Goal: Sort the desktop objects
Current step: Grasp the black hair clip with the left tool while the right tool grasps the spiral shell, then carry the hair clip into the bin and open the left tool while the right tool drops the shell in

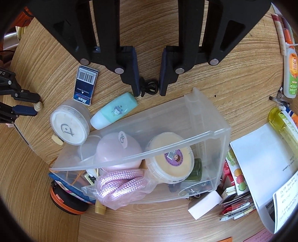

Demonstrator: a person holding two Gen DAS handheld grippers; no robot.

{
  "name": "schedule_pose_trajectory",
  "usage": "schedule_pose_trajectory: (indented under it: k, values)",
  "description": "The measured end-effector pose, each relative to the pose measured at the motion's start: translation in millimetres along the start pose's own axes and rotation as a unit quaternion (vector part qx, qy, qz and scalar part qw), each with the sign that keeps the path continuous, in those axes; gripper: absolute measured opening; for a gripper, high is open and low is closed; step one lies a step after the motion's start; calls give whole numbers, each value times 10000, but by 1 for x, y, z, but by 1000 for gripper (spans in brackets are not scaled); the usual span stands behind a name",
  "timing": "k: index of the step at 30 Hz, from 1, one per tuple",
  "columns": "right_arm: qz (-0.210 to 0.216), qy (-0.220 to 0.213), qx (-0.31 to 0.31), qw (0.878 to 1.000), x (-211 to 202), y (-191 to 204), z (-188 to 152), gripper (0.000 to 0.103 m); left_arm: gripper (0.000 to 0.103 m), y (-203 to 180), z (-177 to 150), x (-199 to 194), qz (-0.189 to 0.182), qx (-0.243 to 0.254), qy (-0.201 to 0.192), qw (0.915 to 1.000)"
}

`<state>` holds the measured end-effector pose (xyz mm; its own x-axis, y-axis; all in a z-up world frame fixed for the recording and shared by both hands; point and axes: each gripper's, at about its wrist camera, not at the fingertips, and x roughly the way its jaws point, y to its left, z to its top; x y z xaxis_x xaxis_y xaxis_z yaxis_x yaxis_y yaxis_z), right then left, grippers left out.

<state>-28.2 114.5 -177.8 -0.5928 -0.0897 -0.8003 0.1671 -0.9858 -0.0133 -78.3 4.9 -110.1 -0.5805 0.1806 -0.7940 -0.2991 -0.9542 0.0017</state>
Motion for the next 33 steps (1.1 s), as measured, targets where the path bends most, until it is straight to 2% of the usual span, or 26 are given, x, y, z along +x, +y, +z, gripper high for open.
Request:
schedule_pose_trajectory:
  k: [6,16,18,19,20,33]
  values:
    - [-178,-1,-113,9998,2,5,4,27,19,5,-1,-9,-45,-132,-138,9998]
    - [64,-60,-95,9999,10,4,15,25,19,17,-5,-32,-29,-418,-465,9980]
    - [82,-111,-86,9999,8,5,17,24,19,21,-6,-38,-8,-466,-535,9975]
    - [78,-133,-102,9998,6,6,18,19,19,22,-5,-41,8,-481,-576,9972]
    - [87,-147,-112,9998,5,6,19,19,19,23,-5,-45,24,-500,-631,9968]
    - [56,-444,-143,9989,-18,5,31,19,19,27,7,-81,-68,-601,-1224,9906]
